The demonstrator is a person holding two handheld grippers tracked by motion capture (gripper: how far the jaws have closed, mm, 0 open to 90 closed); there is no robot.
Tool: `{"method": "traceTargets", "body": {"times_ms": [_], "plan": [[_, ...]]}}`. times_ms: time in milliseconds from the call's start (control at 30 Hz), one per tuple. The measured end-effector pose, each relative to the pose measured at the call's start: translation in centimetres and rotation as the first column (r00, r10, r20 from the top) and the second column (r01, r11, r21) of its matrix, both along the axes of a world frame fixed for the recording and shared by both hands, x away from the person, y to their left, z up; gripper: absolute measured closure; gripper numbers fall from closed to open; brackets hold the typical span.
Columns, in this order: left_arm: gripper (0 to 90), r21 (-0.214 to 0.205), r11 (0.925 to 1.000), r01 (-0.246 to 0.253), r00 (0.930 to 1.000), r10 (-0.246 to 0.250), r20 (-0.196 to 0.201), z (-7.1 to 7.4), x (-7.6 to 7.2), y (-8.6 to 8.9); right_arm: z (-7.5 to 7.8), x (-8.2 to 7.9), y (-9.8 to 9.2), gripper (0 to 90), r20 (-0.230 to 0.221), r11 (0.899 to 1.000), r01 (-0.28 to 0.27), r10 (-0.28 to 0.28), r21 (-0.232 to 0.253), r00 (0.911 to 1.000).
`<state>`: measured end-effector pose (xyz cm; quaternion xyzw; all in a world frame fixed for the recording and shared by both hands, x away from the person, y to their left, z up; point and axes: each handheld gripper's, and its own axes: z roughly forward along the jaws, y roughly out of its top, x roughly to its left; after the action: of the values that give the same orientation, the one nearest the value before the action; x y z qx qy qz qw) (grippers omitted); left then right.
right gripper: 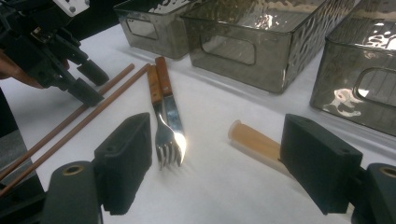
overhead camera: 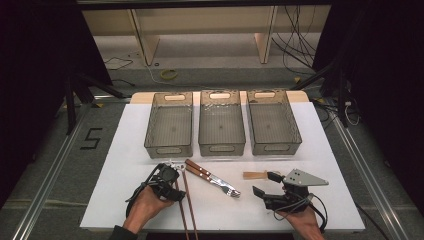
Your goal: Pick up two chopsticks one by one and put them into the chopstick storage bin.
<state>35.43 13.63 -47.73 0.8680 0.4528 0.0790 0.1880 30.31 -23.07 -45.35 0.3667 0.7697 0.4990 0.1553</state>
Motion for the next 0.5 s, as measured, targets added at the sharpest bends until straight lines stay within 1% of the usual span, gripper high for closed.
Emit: {"method": "traceTargets", "body": {"times_ms": [67,100,133,300,367,400,433,500], "plan": [[45.3,-0.002,1.0000,0.003,1.0000,-0.003,-0.004,0.1,0.1,0.2,0.0,0.0,0.0,26.1,0.002,1.000,0.001,-0.001,0.001,1.0000],[45.3,0.000,1.0000,0.007,1.0000,-0.007,-0.006,0.1,0.2,0.3,0.0,0.0,0.0,26.1,0.002,1.000,0.001,-0.001,0.001,1.0000],[48.0,-0.001,1.0000,0.008,0.9999,-0.008,-0.008,0.1,0.3,0.3,0.0,0.0,-0.1,26.1,-0.001,1.000,0.003,-0.003,0.002,1.0000],[53.7,0.000,1.0000,0.009,0.9999,-0.009,-0.014,0.2,0.4,0.6,0.1,0.0,0.0,26.3,-0.002,1.000,0.001,-0.001,-0.001,1.0000],[59.0,0.003,0.9998,0.020,0.9997,-0.020,-0.014,0.2,0.6,0.8,0.1,0.1,0.0,26.2,-0.004,1.000,0.002,-0.002,-0.001,1.0000],[61.7,-0.006,0.9998,0.017,0.9997,-0.017,-0.018,0.2,0.7,1.0,0.1,0.1,0.0,26.2,-0.005,1.000,0.003,-0.003,-0.001,1.0000],[64.5,-0.003,0.9996,0.027,0.9994,-0.027,-0.021,0.3,0.8,1.2,0.1,0.0,-0.1,26.3,-0.003,1.000,0.004,-0.004,0.000,1.0000],[68.0,-0.005,0.9997,0.025,0.9995,-0.025,-0.022,0.3,0.9,1.3,0.1,0.0,-0.1,26.3,-0.003,1.000,0.003,-0.003,0.002,1.0000]]}}
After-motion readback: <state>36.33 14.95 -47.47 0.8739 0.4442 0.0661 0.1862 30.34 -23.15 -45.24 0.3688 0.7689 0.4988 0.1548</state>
